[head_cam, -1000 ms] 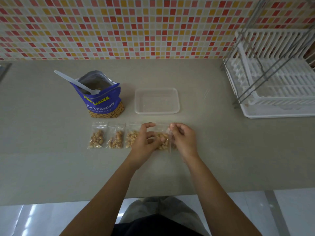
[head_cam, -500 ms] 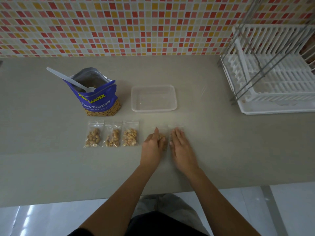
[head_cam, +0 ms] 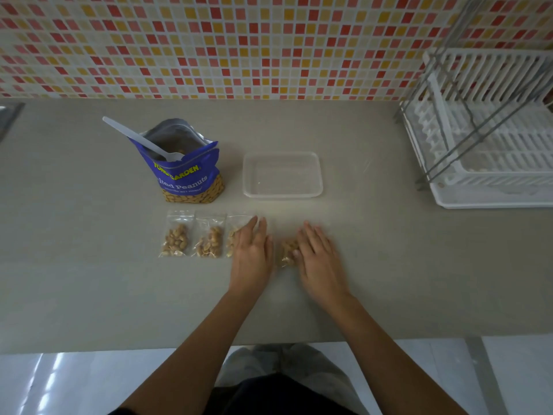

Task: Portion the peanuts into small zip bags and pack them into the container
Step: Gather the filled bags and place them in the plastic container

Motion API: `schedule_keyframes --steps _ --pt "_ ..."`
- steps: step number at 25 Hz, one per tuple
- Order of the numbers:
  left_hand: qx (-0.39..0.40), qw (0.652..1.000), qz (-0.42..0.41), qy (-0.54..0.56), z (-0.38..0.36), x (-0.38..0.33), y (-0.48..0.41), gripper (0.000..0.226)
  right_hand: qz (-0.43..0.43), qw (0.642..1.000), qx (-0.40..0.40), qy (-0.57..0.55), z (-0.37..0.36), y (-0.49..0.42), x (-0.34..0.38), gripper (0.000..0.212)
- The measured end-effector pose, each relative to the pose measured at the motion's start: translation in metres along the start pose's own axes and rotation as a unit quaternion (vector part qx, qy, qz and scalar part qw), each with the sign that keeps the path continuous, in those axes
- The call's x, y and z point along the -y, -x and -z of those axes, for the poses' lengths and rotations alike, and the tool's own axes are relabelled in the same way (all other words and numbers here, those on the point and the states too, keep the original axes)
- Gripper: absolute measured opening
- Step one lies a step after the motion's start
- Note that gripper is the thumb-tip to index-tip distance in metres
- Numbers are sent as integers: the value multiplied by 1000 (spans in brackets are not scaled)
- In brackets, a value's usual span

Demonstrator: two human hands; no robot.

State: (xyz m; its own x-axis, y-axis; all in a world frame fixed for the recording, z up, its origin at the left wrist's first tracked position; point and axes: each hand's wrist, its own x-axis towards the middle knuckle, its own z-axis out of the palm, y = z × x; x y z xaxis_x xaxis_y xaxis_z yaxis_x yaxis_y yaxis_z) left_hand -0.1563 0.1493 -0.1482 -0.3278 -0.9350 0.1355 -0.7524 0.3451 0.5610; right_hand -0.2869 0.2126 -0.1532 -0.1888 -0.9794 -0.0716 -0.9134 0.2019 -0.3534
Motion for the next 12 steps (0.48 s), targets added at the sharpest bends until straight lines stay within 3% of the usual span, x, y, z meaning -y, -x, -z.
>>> schedule_keyframes --steps 5,12 --pt "0 996 -30 -87 22 42 -2 41 67 994 26 -86 -2 -46 48 45" --pt "39 988 -100 -107 18 58 10 38 -68 976 40 -201 -12 -89 68 34"
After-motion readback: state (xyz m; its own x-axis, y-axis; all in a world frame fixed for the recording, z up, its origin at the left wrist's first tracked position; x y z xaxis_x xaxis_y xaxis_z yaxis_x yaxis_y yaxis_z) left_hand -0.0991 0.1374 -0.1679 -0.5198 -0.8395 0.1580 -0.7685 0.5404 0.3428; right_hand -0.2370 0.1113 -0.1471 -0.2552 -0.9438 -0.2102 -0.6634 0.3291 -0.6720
